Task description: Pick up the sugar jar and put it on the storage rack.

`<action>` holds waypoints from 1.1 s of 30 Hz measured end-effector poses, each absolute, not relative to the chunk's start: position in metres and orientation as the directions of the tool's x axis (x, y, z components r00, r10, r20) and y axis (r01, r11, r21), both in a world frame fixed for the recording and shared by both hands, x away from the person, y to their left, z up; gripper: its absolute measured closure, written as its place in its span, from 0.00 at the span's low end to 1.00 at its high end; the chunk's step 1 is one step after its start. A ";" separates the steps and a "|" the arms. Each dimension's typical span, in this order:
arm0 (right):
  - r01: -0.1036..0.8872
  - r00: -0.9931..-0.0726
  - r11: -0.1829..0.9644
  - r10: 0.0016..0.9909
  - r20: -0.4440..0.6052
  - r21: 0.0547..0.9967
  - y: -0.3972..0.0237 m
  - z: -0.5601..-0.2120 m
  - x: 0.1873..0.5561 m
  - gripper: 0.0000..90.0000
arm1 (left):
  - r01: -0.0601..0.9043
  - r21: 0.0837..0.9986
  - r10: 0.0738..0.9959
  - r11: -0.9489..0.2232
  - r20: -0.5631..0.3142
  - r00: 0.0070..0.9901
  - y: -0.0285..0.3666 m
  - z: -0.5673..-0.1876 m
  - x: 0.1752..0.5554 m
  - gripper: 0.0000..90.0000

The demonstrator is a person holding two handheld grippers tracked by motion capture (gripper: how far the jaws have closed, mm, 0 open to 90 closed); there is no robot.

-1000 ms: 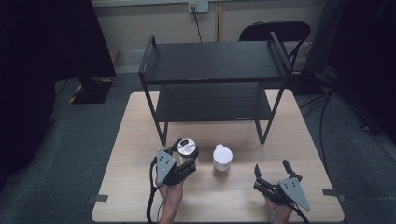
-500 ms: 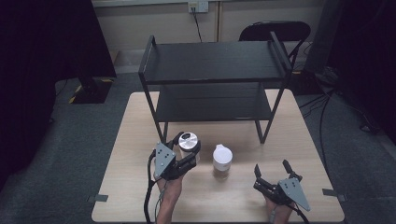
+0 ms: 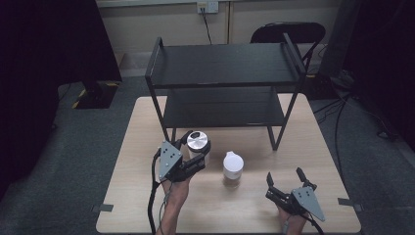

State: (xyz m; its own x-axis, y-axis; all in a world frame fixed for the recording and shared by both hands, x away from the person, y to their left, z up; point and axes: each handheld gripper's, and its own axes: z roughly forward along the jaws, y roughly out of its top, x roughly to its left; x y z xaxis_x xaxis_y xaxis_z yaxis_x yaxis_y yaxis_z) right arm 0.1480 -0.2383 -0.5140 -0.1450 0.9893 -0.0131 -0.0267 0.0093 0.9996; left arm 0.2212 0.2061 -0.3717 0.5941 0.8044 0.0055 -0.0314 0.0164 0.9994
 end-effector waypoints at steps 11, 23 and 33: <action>-0.027 -0.145 0.009 0.989 -0.013 1.000 -0.238 -0.514 0.148 0.02 | -0.039 0.999 0.789 0.012 0.015 0.614 0.209 -0.355 0.229 0.40; -0.026 -0.145 0.009 0.989 -0.013 1.000 -0.238 -0.514 0.148 0.02 | -0.038 0.999 0.759 0.027 0.005 0.651 0.220 -0.327 0.243 0.40; -0.026 -0.145 0.009 0.989 -0.013 1.000 -0.238 -0.514 0.148 0.02 | -0.025 0.999 0.762 0.026 -0.003 0.648 0.221 -0.303 0.254 0.40</action>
State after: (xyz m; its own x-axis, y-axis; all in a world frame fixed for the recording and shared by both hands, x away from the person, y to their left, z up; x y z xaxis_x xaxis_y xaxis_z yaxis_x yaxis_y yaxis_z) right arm 0.1479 -0.2382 -0.5140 -0.1446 0.9894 -0.0129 -0.0264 0.0092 0.9996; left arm 0.2541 0.2209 -0.3026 0.6479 0.7618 -0.0034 -0.0253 0.0260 0.9993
